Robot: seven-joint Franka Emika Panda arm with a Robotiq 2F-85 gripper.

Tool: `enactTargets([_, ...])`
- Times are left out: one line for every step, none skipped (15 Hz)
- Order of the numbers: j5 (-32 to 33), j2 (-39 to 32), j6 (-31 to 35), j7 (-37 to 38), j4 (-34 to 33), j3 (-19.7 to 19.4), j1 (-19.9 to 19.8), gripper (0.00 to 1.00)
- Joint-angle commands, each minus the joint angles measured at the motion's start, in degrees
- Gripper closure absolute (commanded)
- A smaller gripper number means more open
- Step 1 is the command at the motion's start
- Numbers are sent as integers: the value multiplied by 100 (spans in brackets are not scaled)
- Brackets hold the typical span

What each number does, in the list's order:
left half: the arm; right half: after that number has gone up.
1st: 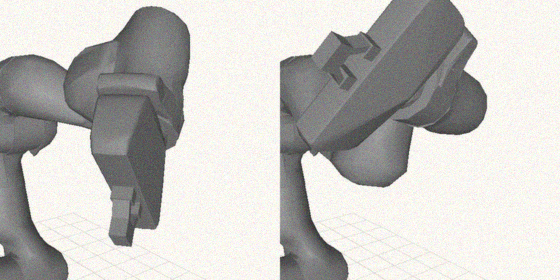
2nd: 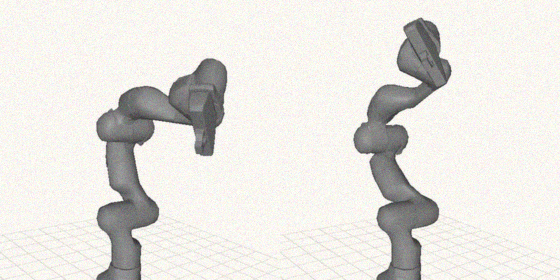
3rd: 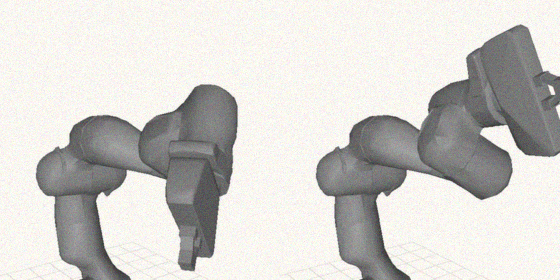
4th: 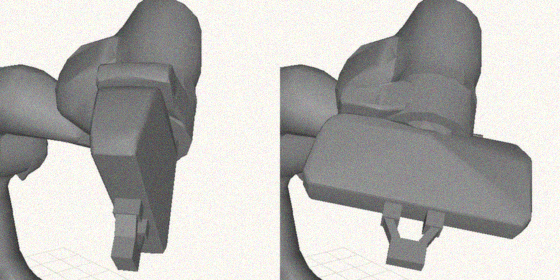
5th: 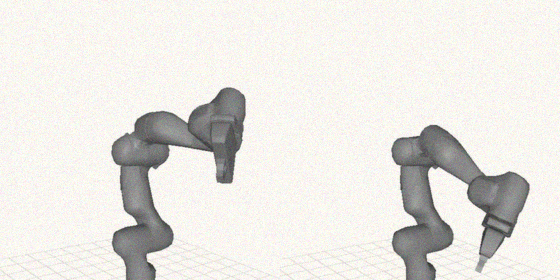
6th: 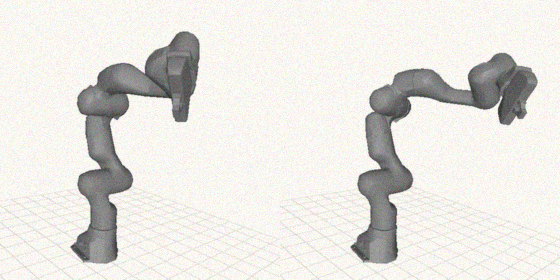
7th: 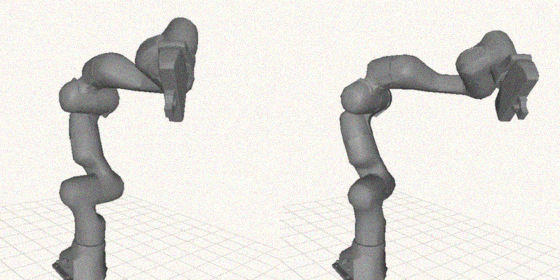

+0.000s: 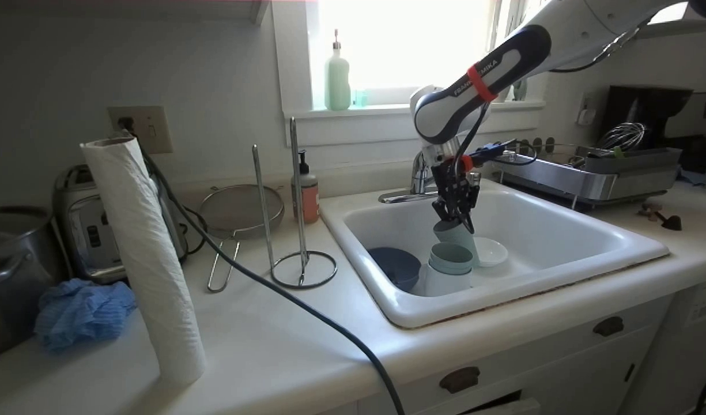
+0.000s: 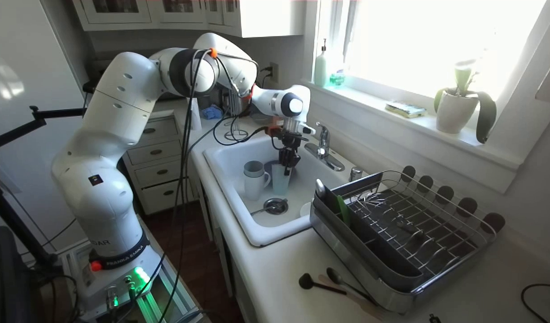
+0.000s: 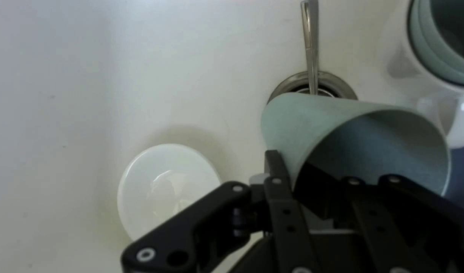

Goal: Stack the blue cup in the already stacked cups

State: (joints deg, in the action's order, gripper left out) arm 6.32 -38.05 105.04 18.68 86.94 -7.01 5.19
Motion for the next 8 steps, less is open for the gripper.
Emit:
enactTargets([50, 857, 488, 150, 678, 60, -10, 93])
enactTargets([24, 1161, 720, 129, 918, 92, -10, 93])
enactTargets([-11, 1410, 929, 103, 1108, 127, -20, 93])
enactTargets([-85, 1723, 1189, 31, 1373, 198, -35, 93])
enactTargets([-123, 1981, 1484, -52, 1594, 258, -46, 93])
enactTargets([-221, 2265, 1677, -183, 1836, 358, -61, 93])
enactTargets([-302, 2499, 1901, -304, 2053, 445, -74, 92])
enactTargets([-439, 2747, 2048, -496, 2275, 554, -93, 93])
